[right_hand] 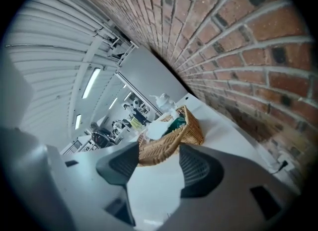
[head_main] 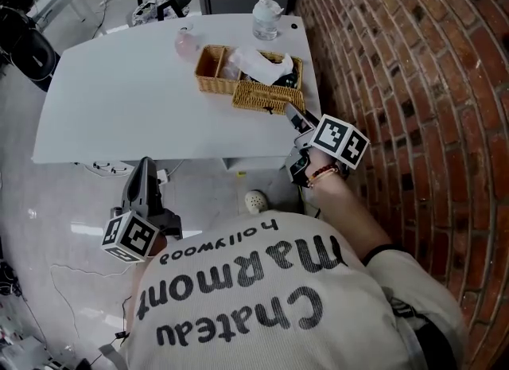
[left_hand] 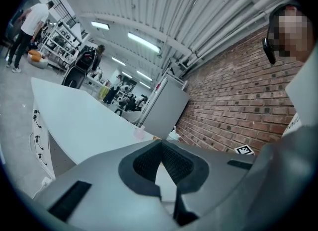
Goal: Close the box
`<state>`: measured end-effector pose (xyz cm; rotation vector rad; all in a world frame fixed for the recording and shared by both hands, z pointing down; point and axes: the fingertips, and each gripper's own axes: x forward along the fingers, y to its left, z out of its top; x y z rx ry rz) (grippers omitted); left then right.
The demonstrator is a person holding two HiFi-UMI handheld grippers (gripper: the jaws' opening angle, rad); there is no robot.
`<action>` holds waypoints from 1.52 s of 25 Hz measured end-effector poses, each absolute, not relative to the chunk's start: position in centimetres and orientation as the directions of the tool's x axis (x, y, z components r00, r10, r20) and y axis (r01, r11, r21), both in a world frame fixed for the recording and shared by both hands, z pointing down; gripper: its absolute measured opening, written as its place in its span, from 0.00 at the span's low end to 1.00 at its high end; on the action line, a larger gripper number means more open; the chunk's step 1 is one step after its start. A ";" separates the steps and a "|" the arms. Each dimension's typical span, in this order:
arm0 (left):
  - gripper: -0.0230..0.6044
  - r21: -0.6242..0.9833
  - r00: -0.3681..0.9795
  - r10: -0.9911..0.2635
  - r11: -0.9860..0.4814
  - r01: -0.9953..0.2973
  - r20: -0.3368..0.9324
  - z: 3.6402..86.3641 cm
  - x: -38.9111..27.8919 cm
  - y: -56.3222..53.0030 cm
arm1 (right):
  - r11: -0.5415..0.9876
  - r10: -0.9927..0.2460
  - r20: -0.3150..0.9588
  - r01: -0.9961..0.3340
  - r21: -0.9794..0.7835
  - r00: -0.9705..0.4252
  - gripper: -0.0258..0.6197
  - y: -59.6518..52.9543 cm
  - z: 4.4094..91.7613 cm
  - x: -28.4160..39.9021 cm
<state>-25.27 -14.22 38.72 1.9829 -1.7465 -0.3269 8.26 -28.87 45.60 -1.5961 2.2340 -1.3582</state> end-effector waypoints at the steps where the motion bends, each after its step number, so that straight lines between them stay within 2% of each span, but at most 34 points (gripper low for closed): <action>1: 0.04 0.495 0.158 -0.979 -0.074 -0.865 0.129 38.7 -25.4 -14.3 | 0.044 -0.803 0.409 -0.727 -0.685 -0.434 0.44 -29.0 45.5 8.3; 8: 0.04 0.496 0.150 -0.980 -0.068 -0.866 0.127 38.3 -25.9 -14.4 | -0.079 -0.857 0.436 -0.767 -0.637 -0.275 0.45 -29.9 44.5 8.7; 20: 0.04 0.490 0.117 -0.985 -0.042 -0.871 0.123 38.2 -26.7 -14.8 | -0.025 -0.917 0.362 -0.884 -0.468 -0.166 0.48 -32.4 42.0 9.5; 25: 0.04 0.483 0.107 -0.987 -0.037 -0.875 0.119 37.8 -26.5 -15.5 | 0.028 -0.928 0.331 -0.916 -0.400 -0.172 0.46 -33.7 41.3 9.3; 26: 0.04 0.481 0.104 -0.988 -0.035 -0.876 0.117 37.7 -26.5 -15.8 | 0.034 -0.928 0.329 -0.917 -0.398 -0.177 0.40 -34.0 41.2 9.3; 38: 0.04 0.465 0.088 -0.990 -0.029 -0.885 0.106 37.0 -25.2 -19.2 | 0.111 -0.951 0.232 -0.923 -0.368 -0.206 0.41 -38.4 38.3 9.7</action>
